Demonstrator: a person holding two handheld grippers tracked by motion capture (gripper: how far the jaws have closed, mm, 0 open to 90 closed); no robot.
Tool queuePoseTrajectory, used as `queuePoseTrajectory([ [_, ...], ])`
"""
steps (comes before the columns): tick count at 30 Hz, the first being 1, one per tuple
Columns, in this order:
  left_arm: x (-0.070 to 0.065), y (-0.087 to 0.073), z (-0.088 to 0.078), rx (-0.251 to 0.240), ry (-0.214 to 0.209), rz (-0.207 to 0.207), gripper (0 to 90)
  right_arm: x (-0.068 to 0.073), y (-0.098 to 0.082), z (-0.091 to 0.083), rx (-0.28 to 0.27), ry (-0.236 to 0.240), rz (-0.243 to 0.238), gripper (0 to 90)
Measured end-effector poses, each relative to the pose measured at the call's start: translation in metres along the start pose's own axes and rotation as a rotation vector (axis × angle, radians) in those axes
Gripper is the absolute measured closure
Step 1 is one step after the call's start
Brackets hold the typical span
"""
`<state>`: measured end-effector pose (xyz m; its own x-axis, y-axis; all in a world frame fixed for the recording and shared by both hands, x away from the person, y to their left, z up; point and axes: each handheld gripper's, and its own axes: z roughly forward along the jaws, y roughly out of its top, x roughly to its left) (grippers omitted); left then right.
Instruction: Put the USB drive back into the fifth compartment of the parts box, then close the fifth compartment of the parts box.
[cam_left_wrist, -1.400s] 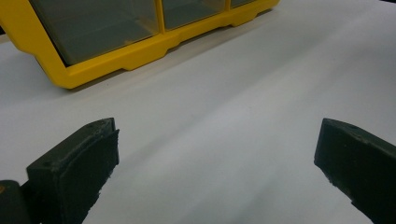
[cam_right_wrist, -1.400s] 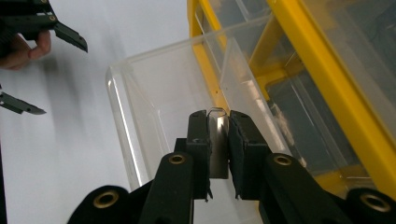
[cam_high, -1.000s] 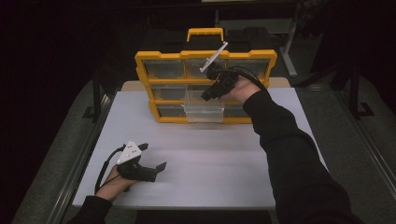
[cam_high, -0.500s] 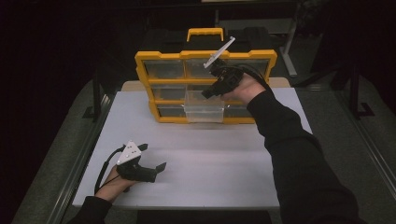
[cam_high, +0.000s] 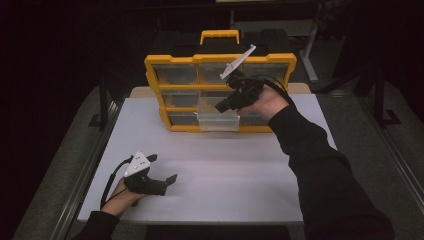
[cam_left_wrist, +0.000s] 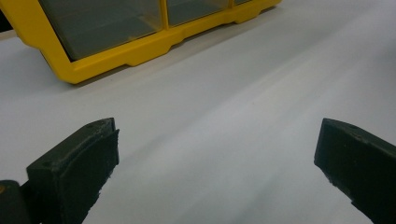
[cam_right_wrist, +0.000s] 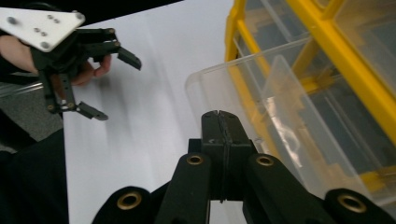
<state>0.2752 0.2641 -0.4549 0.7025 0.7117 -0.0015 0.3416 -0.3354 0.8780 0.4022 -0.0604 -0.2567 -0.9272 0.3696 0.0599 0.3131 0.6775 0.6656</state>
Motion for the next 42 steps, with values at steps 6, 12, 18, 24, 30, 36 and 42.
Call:
queuePoseTrajectory([
  [6,-0.002,0.001,0.001,-0.002,-0.004,0.002,0.0,0.009,-0.007,0.002,-0.006,0.019,-0.012,88.6],
  [12,-0.002,0.001,0.001,-0.003,-0.003,0.001,0.0,0.016,-0.013,0.007,-0.006,0.031,-0.02,88.6],
  [18,0.0,0.0,0.0,0.002,0.0,0.002,0.0,0.021,-0.02,0.015,-0.001,0.042,-0.031,88.6],
  [24,-0.002,0.0,0.001,0.001,-0.004,0.006,0.0,0.025,-0.028,0.024,0.015,0.034,-0.025,88.6],
  [30,-0.002,0.0,0.0,0.006,-0.001,0.006,0.0,0.023,-0.032,0.029,0.012,0.014,-0.027,88.6],
  [36,-0.002,-0.001,-0.001,0.005,0.002,0.003,0.0,0.019,-0.032,0.032,0.012,0.0,-0.019,88.6],
  [42,-0.002,-0.001,0.0,0.007,0.0,0.003,0.0,0.014,-0.032,0.034,0.008,-0.008,-0.012,88.6],
])
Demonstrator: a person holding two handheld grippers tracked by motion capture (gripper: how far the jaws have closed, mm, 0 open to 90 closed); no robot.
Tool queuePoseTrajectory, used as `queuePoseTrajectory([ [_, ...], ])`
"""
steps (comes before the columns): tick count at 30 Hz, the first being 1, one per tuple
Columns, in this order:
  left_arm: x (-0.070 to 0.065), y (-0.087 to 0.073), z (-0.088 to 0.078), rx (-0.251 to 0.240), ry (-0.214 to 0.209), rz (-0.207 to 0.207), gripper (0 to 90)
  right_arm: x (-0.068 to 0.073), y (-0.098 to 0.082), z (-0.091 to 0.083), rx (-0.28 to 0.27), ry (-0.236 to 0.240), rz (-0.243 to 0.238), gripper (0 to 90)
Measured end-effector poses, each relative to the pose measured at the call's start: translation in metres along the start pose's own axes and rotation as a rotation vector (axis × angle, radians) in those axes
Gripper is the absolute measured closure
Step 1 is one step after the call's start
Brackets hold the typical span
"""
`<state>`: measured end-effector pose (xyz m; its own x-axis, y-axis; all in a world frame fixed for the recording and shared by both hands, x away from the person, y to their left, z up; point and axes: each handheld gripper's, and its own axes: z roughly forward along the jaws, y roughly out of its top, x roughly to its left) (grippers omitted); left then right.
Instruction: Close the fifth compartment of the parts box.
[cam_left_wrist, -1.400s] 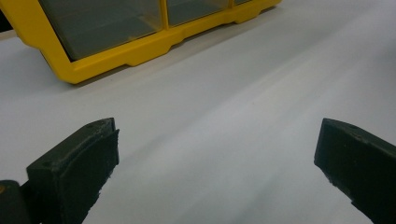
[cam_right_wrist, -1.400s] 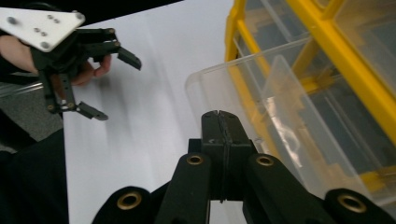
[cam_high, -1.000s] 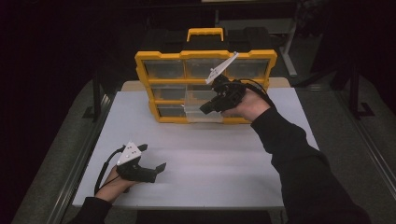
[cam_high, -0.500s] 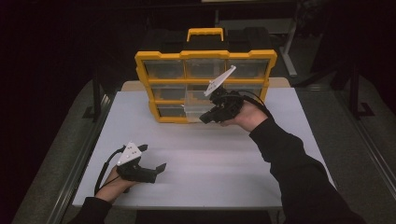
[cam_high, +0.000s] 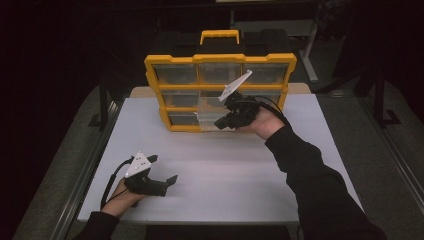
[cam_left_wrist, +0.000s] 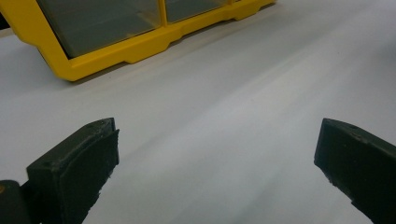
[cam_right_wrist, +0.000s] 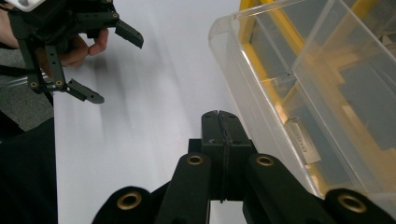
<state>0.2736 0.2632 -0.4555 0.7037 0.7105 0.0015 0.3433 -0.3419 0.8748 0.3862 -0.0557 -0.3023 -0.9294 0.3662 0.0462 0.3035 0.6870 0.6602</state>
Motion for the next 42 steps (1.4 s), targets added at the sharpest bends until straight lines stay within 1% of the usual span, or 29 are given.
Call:
queuePoseTrajectory([
  [17,0.0,0.0,0.001,0.0,-0.002,0.001,0.0,-0.005,0.003,-0.002,-0.008,-0.014,0.008,88.7],
  [25,0.0,0.0,0.001,0.0,-0.002,0.0,0.0,-0.011,0.005,0.0,-0.014,-0.023,0.02,88.7],
  [26,0.0,0.0,0.001,0.0,-0.002,0.0,0.0,-0.012,0.005,0.0,-0.017,-0.022,0.014,88.7],
  [33,0.0,0.0,0.001,-0.001,-0.002,0.001,0.0,-0.017,0.007,0.0,-0.02,-0.032,0.033,88.7],
  [42,0.0,0.0,0.001,0.0,-0.003,0.0,0.0,-0.022,0.011,-0.001,-0.024,-0.039,0.03,88.8],
])
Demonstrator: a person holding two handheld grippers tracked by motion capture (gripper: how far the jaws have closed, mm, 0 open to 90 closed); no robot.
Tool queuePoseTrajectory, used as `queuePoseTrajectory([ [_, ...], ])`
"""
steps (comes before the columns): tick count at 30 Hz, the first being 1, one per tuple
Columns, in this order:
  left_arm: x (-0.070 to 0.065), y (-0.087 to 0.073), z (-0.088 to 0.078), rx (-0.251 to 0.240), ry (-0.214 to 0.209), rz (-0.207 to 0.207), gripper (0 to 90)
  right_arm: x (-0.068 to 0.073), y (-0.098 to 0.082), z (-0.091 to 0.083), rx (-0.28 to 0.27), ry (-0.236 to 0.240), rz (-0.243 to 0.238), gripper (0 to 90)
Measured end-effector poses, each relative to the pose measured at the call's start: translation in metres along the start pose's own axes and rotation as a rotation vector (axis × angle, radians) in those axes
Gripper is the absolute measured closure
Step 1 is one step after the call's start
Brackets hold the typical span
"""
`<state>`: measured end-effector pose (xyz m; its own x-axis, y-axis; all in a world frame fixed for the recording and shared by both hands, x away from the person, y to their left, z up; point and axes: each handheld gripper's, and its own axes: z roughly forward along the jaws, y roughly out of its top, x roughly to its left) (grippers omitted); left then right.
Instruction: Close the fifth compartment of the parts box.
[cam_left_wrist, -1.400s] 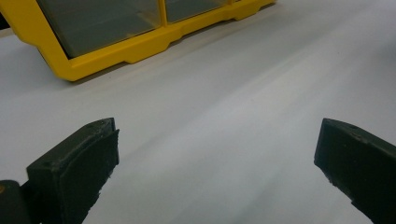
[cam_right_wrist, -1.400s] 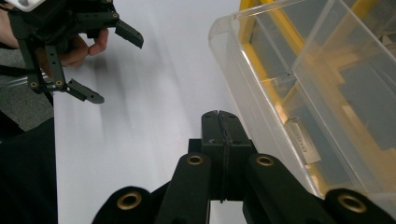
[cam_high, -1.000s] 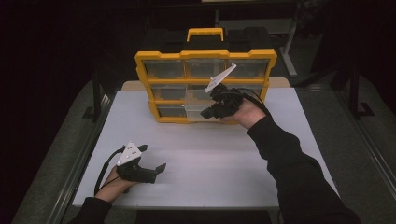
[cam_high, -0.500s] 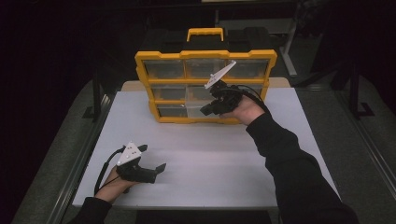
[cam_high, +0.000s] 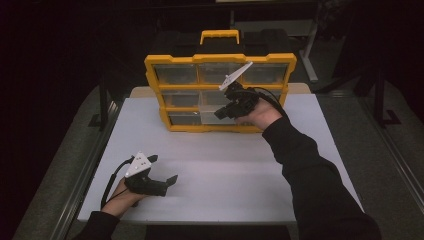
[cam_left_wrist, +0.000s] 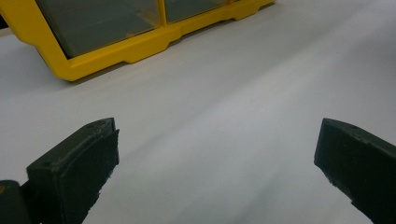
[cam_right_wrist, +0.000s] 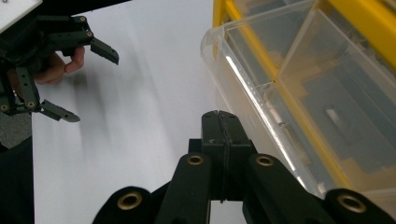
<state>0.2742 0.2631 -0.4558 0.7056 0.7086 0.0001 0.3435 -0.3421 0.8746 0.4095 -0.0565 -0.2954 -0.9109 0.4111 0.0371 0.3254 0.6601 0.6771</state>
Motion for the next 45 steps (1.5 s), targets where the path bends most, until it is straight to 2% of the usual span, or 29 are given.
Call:
queuePoseTrajectory([
  [20,0.0,0.0,0.0,0.0,-0.002,-0.001,0.0,-0.013,0.009,0.002,-0.006,-0.018,0.017,88.9],
  [37,0.001,-0.001,0.001,0.004,0.0,-0.002,0.0,-0.028,0.013,0.006,-0.019,-0.042,0.055,88.9],
  [45,0.002,-0.001,0.0,0.003,0.0,-0.004,0.0,-0.034,0.015,0.008,-0.022,-0.07,0.06,88.9],
])
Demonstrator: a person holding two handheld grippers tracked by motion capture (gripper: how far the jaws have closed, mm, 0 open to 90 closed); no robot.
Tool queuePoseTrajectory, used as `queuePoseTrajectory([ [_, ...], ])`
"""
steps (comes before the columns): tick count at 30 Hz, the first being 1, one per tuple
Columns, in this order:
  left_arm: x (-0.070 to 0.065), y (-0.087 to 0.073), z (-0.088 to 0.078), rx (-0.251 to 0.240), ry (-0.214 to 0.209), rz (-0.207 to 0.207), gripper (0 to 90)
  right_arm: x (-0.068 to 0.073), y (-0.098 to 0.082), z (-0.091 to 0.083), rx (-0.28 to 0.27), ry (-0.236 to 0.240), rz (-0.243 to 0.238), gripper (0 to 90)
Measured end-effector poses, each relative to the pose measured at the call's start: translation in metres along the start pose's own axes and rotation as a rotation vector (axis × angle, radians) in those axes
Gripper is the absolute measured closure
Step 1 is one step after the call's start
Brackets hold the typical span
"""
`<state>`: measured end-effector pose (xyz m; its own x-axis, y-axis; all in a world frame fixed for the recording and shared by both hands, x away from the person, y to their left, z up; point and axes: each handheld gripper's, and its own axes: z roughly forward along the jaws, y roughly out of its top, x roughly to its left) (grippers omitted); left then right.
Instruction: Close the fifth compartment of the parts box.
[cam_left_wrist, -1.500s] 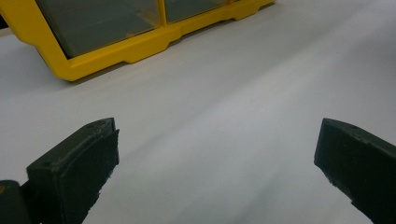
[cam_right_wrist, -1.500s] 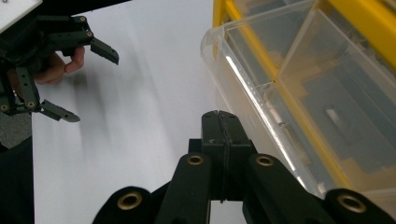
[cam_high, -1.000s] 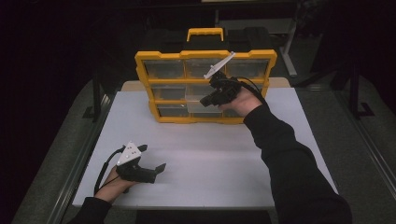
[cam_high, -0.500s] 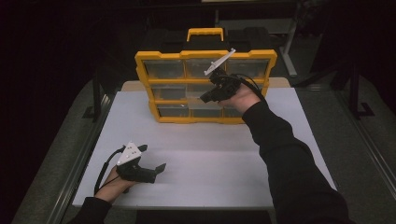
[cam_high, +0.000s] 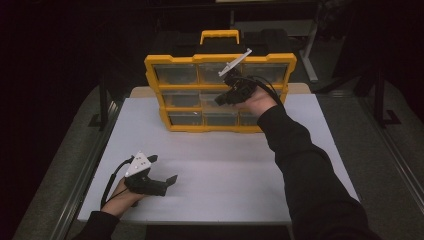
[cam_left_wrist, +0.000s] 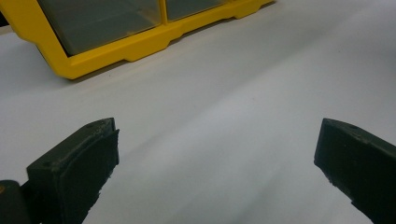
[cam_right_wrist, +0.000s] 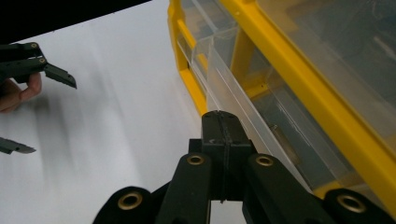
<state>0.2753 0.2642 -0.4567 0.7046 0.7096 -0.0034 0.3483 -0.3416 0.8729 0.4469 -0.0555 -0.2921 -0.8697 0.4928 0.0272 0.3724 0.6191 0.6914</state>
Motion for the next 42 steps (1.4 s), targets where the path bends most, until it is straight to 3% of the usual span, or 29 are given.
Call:
queuePoseTrajectory([
  [17,0.0,0.0,0.0,0.004,-0.001,0.001,0.0,-0.007,0.004,0.005,-0.014,-0.077,0.001,88.9],
  [29,0.001,-0.001,0.002,0.013,-0.001,-0.002,0.0,-0.007,0.001,0.001,-0.011,-0.091,-0.001,88.9],
  [34,0.0,0.0,0.002,0.011,0.002,0.001,0.0,-0.006,-0.006,-0.004,-0.03,-0.069,0.009,88.6],
  [42,0.0,-0.002,0.002,0.016,-0.002,0.004,0.0,0.002,-0.014,-0.005,-0.054,-0.052,0.015,74.4],
])
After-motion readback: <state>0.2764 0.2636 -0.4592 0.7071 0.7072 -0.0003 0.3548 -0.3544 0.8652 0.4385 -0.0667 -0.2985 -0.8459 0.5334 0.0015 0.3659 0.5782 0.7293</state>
